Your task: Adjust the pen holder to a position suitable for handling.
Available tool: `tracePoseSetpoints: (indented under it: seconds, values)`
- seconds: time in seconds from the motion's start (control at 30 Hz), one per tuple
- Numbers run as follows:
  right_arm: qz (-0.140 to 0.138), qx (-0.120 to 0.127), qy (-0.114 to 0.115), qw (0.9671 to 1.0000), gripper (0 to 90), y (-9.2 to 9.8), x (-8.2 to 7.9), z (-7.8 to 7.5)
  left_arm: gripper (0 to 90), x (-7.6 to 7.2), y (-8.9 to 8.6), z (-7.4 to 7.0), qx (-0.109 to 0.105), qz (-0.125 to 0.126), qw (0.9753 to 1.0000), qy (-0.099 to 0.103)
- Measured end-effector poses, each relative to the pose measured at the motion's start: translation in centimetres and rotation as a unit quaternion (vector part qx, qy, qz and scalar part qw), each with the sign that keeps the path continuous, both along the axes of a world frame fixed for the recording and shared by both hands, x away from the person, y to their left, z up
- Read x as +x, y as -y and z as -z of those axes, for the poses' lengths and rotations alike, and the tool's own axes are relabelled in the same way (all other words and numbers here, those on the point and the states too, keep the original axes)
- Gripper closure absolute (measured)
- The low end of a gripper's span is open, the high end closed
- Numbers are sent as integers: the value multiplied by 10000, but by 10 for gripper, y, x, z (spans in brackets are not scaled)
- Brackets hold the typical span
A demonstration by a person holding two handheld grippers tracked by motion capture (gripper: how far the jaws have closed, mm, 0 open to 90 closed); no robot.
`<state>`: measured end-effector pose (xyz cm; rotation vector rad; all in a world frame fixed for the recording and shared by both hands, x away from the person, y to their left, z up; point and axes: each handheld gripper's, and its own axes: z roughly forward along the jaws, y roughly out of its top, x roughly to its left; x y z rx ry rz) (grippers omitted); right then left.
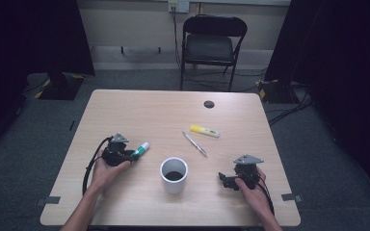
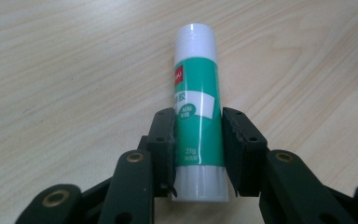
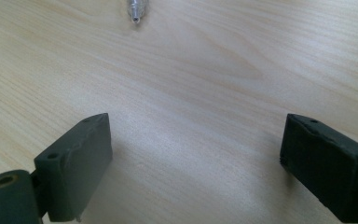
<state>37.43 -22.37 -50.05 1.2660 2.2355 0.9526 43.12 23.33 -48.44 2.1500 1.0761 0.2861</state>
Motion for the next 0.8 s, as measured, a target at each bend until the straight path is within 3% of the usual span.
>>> tracePoseSetpoints:
  seconds: [0.03,0.3,0.53,0.8]
  values:
    - [-1,0,1,10000,81,0,0,0,660,-2,-2,1,-91,-28,9999,-36]
    - [0,0,0,10000,81,0,0,0,660,-14,-13,-1,-33,167,9998,-122]
    - [13,0,-1,10000,81,0,0,0,660,-24,-24,-1,-68,181,9996,-194]
    - [13,0,-1,10000,81,0,0,0,658,-35,-29,-5,131,392,9987,-311]
